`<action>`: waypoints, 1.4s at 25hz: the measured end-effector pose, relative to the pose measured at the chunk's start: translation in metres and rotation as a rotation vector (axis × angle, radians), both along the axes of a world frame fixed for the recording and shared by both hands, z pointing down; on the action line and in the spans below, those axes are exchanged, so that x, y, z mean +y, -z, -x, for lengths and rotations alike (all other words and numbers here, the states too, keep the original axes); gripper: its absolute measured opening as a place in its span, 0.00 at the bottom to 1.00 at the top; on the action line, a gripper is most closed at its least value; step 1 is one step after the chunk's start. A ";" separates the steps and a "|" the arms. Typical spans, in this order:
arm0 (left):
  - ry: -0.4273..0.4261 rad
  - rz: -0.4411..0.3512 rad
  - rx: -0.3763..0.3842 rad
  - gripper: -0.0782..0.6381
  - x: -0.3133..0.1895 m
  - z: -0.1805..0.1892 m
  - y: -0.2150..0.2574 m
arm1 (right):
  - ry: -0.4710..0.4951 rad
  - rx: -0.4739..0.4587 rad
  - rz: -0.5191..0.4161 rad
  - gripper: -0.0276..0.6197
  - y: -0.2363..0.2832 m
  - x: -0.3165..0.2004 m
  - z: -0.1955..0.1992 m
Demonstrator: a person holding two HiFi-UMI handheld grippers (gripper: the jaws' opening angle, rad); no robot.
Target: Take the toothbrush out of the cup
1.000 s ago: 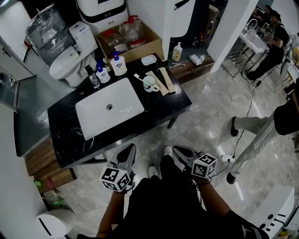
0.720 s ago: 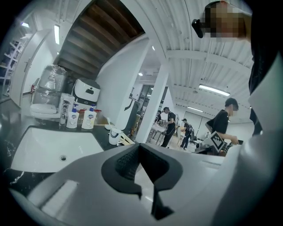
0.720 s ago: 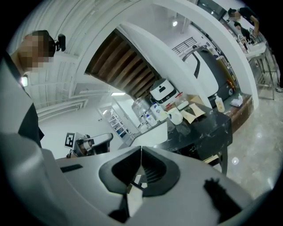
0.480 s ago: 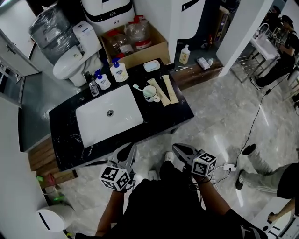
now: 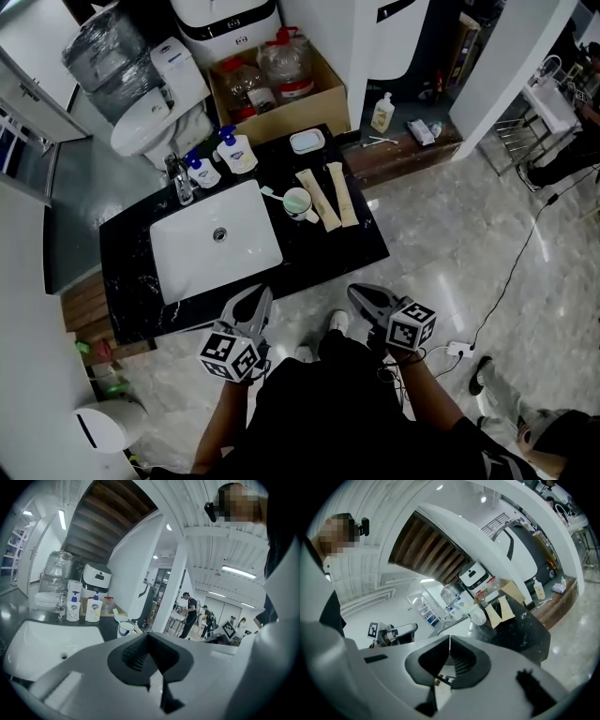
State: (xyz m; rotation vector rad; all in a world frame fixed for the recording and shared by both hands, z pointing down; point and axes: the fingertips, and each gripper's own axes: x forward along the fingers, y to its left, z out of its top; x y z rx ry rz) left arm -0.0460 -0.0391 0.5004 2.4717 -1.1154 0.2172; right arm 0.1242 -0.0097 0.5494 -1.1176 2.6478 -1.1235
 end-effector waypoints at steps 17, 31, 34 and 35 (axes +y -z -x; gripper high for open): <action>0.101 0.007 -0.019 0.12 -0.023 0.003 0.002 | 0.104 -0.011 0.024 0.07 -0.011 -0.039 -0.003; 0.078 0.000 0.026 0.12 -0.093 0.032 -0.004 | 0.102 0.040 0.023 0.07 -0.004 -0.096 0.032; 0.069 0.003 0.031 0.12 -0.107 0.039 -0.008 | 0.103 0.054 0.025 0.07 -0.004 -0.110 0.042; 0.067 0.005 0.032 0.12 -0.111 0.042 -0.010 | 0.104 0.059 0.026 0.07 -0.004 -0.114 0.045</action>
